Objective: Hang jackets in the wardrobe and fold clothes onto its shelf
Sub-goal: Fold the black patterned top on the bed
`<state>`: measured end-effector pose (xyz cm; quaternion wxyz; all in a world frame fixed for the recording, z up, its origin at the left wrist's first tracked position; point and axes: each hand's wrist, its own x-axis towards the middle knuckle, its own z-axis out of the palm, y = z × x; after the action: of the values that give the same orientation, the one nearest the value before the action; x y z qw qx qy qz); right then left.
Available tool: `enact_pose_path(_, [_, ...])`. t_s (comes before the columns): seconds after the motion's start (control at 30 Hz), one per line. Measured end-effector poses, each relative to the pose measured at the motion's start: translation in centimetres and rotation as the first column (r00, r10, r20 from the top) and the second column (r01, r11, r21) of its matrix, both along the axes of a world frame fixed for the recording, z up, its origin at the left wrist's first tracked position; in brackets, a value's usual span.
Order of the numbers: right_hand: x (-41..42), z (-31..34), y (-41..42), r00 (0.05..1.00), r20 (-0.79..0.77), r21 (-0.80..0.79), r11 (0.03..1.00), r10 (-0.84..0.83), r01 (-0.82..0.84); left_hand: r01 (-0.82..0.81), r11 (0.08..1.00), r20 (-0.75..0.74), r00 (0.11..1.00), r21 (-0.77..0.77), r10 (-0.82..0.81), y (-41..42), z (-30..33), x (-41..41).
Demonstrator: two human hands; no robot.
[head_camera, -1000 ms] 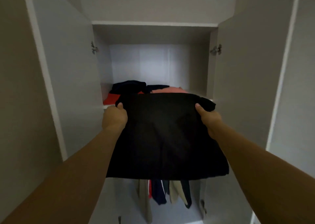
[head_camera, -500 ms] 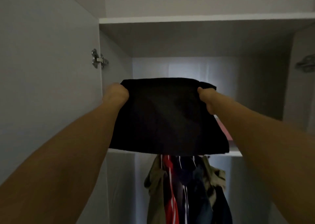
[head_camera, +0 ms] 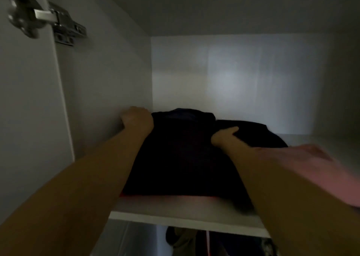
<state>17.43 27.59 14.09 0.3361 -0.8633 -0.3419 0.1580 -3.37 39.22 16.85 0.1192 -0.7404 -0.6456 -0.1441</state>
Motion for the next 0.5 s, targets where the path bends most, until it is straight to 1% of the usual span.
enact_pose_path(0.03, [-0.4,-1.8,-0.2,0.999,-0.005,0.037,0.998,-0.046,0.046,0.050,0.997,0.067,0.997,-0.058,-0.046,0.1,-1.6,0.6])
enact_pose_path(0.07, [-0.4,-3.4,-0.3,0.998,0.046,0.085,0.995,-0.053,0.049,0.111,0.984,0.111,0.989,-0.139,-0.096,0.4,-3.4,1.1])
enact_pose_path(0.1, [-0.4,-4.5,-0.4,0.986,0.154,0.150,0.988,-0.057,0.033,0.153,0.963,0.185,0.976,-0.222,-0.113,0.6,-5.5,1.2])
enact_pose_path(0.13, [-0.4,-5.4,-0.5,0.947,0.317,0.214,0.977,-0.057,-0.013,0.170,0.947,0.223,0.969,-0.274,-0.110,1.0,-7.1,1.1])
enact_pose_path(0.17, [-0.2,-5.8,-0.1,0.871,0.487,0.272,0.959,-0.069,-0.076,0.181,0.946,0.268,0.958,-0.270,-0.106,1.7,-8.0,0.8])
enact_pose_path(0.2, [0.1,-5.8,0.3,0.796,0.599,0.313,0.941,-0.089,-0.130,0.187,0.945,0.282,0.953,-0.268,-0.109,2.5,-8.2,0.5])
enact_pose_path(0.23, [0.3,-5.6,0.7,0.773,0.632,0.306,0.933,-0.048,-0.192,0.191,0.947,0.288,0.951,-0.257,-0.114,3.0,-8.0,0.3])
enact_pose_path(0.27, [0.5,-5.5,1.0,0.783,0.621,0.261,0.933,0.035,-0.249,0.193,0.955,0.278,0.952,-0.226,-0.126,3.3,-8.0,0.3])
enact_pose_path(0.33, [1.1,-5.9,1.5,0.844,0.475,0.061,0.948,0.248,-0.313,0.233,0.961,0.263,0.946,-0.152,-0.188,3.2,-8.4,0.6])
enact_pose_path(0.37, [1.4,-6.0,1.7,0.866,0.397,-0.020,0.946,0.305,-0.324,0.275,0.952,0.260,0.937,-0.137,-0.233,3.1,-8.5,0.6])
enact_pose_path(0.4, [1.7,-6.0,2.0,0.880,0.350,-0.054,0.944,0.322,-0.324,0.308,0.941,0.254,0.930,-0.142,-0.266,3.0,-8.4,0.6])
enact_pose_path(0.5, [1.9,-6.1,2.6,0.882,0.346,-0.062,0.946,0.319,-0.318,0.306,0.927,0.200,0.943,-0.218,-0.265,3.0,-7.8,0.8])
